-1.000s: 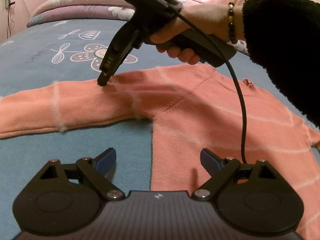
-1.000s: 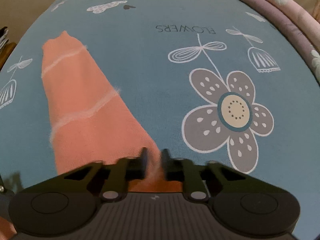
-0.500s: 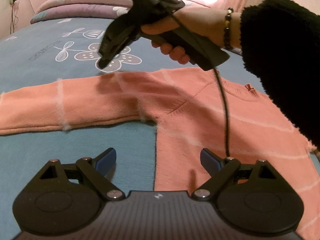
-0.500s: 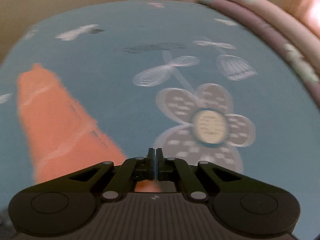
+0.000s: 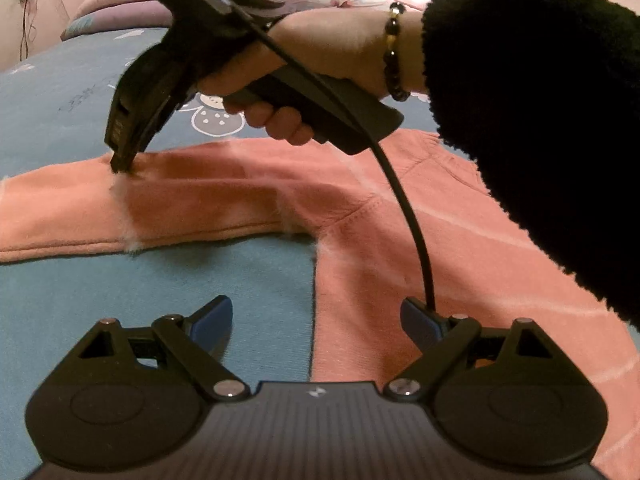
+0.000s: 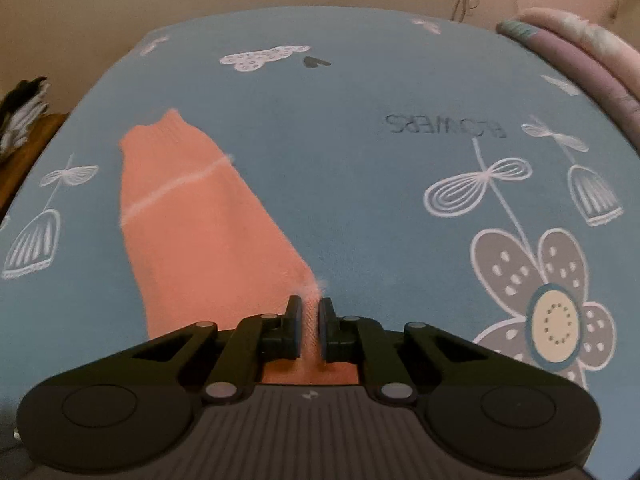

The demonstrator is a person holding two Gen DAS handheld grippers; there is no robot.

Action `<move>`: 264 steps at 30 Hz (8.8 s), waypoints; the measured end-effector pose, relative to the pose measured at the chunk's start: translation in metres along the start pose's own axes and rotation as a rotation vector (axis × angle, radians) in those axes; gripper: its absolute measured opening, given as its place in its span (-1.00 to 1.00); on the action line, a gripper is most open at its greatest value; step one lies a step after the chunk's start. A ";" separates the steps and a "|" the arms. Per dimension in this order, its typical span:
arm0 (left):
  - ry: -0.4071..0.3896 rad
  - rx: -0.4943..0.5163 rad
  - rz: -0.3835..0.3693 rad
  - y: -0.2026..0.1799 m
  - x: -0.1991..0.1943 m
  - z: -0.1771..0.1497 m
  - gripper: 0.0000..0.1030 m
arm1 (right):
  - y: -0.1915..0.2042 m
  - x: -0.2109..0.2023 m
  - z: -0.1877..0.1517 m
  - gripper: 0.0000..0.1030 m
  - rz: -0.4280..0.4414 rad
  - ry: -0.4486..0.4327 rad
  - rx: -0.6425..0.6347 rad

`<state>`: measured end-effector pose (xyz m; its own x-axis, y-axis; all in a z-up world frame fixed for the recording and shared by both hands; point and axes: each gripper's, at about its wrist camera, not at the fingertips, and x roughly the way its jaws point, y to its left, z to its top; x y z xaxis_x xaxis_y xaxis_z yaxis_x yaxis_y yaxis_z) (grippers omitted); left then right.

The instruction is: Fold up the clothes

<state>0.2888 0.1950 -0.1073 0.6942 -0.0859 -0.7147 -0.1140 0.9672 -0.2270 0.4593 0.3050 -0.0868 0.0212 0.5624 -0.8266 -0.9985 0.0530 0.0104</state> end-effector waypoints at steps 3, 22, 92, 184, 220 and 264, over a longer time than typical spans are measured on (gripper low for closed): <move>0.001 0.005 0.017 -0.001 0.000 0.000 0.77 | -0.008 0.003 0.004 -0.80 -0.061 -0.015 0.057; 0.018 0.004 0.017 0.002 0.004 0.000 0.77 | -0.085 -0.092 -0.102 0.02 -0.334 0.100 0.257; 0.055 0.181 -0.191 -0.028 -0.018 -0.007 0.80 | 0.015 -0.237 -0.093 0.54 -0.410 -0.040 0.315; -0.016 -0.127 -0.142 0.069 -0.053 0.005 0.97 | 0.000 -0.077 -0.105 0.79 -0.410 0.262 0.503; -0.136 -0.047 -0.570 0.027 -0.083 0.009 0.98 | -0.002 -0.141 -0.133 0.99 -0.145 -0.029 0.800; -0.096 0.215 -0.101 -0.101 0.036 -0.040 0.98 | 0.124 -0.400 -0.701 1.00 -0.532 -1.062 1.899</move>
<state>0.2966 0.0846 -0.1362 0.7601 -0.1714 -0.6268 0.1057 0.9843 -0.1411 0.2922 -0.4921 -0.1492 0.8501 0.2990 -0.4335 0.2885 0.4243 0.8583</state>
